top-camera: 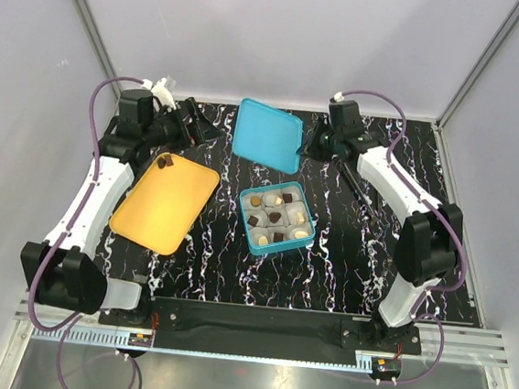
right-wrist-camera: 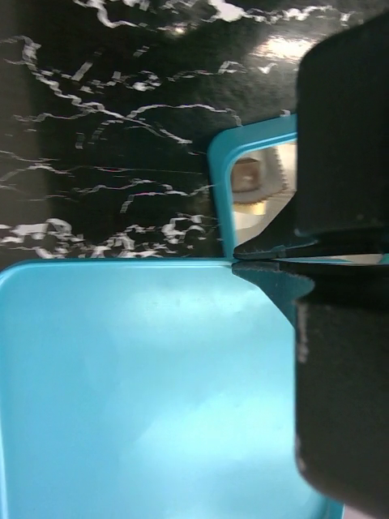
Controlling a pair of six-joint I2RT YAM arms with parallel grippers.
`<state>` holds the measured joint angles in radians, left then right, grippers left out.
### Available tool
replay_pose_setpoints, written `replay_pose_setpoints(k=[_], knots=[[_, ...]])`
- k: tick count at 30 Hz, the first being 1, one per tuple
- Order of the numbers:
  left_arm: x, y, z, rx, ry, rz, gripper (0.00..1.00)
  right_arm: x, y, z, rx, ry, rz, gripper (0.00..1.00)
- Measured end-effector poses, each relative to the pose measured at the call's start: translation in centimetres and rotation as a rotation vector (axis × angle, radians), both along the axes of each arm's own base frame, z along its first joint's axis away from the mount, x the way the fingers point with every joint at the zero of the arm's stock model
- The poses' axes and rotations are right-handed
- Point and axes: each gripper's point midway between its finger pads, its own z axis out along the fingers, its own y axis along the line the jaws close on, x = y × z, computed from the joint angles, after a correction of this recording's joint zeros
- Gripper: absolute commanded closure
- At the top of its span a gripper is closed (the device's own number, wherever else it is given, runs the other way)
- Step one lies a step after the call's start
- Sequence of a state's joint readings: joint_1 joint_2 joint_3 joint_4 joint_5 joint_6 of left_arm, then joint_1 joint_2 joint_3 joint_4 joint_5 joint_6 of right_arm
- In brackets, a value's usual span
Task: Pack the chocolate
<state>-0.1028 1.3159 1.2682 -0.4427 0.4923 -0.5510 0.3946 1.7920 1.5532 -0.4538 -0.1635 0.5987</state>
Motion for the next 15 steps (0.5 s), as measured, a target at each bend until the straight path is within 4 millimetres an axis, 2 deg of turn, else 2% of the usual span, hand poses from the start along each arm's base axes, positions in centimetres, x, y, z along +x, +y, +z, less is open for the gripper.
replay_pose_setpoints(k=[4, 9, 12, 15], knots=[[0.9, -1.2, -0.3, -0.061, 0.006, -0.050, 0.07, -2.1, 0.3, -0.6, 0.007, 0.017, 0.030, 1.00], [1.8, -2.6, -1.9, -0.106, 0.060, -0.098, 0.10, -3.8, 1.2, -0.4, 0.019, 0.007, 0.059, 1.00], [1.9, -3.3, -2.7, -0.120, 0.090, -0.116, 0.20, -4.8, 2.1, 0.1, 0.028, -0.002, 0.077, 1.00], [1.6, -3.8, -3.4, -0.137, 0.113, -0.126, 0.37, -5.6, 3.0, 0.9, 0.038, -0.018, 0.095, 1.00]])
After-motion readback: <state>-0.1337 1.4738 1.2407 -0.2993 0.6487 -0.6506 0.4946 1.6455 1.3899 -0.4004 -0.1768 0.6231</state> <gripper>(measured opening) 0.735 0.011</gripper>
